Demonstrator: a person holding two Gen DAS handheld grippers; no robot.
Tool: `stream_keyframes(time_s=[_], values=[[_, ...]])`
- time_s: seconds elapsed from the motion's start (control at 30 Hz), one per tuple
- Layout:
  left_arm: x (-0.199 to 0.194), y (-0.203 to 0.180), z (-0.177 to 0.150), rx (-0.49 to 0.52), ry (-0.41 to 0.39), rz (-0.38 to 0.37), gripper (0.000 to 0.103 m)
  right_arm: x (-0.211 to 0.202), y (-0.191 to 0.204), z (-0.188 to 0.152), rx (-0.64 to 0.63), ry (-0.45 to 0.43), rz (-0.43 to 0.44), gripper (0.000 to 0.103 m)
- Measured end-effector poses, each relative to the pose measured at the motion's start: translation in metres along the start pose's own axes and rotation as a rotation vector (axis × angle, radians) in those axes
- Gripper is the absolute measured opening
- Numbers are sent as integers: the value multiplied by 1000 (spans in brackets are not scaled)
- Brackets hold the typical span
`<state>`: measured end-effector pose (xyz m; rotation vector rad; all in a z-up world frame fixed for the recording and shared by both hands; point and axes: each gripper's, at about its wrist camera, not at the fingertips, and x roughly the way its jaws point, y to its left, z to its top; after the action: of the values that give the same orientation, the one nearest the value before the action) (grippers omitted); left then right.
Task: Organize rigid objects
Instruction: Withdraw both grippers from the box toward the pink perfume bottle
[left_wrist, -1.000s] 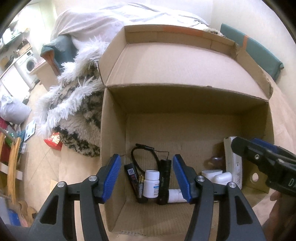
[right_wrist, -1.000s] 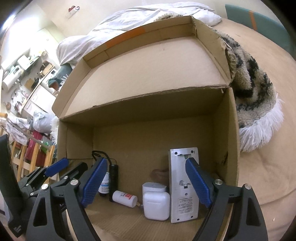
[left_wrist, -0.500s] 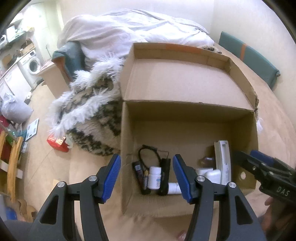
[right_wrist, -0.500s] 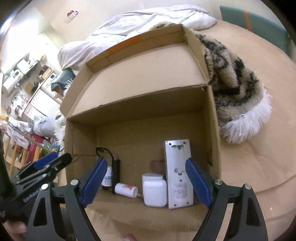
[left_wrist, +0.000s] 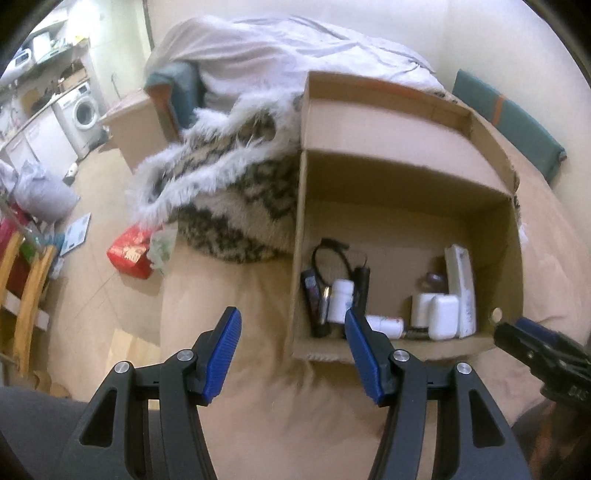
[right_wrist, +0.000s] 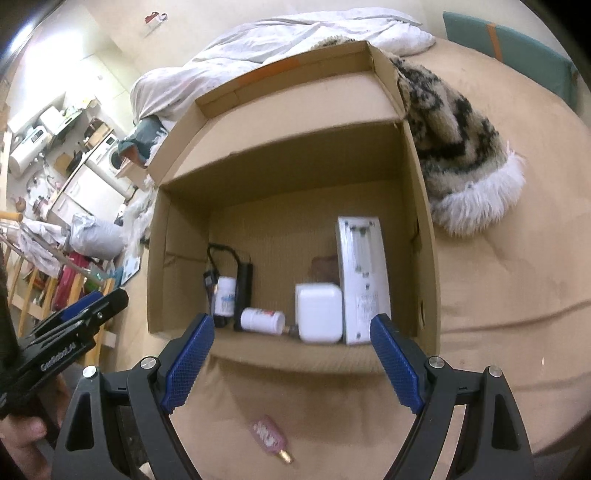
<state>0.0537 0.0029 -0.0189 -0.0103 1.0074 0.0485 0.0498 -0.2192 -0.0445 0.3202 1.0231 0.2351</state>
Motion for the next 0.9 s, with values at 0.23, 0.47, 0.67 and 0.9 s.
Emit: stream_keyframes(time_s=[0.23,0.47,0.67,0.9], values=[[8,8,-11,-9,16,44,55,4,0,-25,11,48,-55,92],[34,-9,-29,34,153,-32,55,15,-2,-43,14,126,-72,92],[59,-57,-40,130,230,-87,61,41,1,-70,-36,282,-105,92],[95,-85,-43,96,271,-81,66,48,3,-84,-82,326,-119,91]])
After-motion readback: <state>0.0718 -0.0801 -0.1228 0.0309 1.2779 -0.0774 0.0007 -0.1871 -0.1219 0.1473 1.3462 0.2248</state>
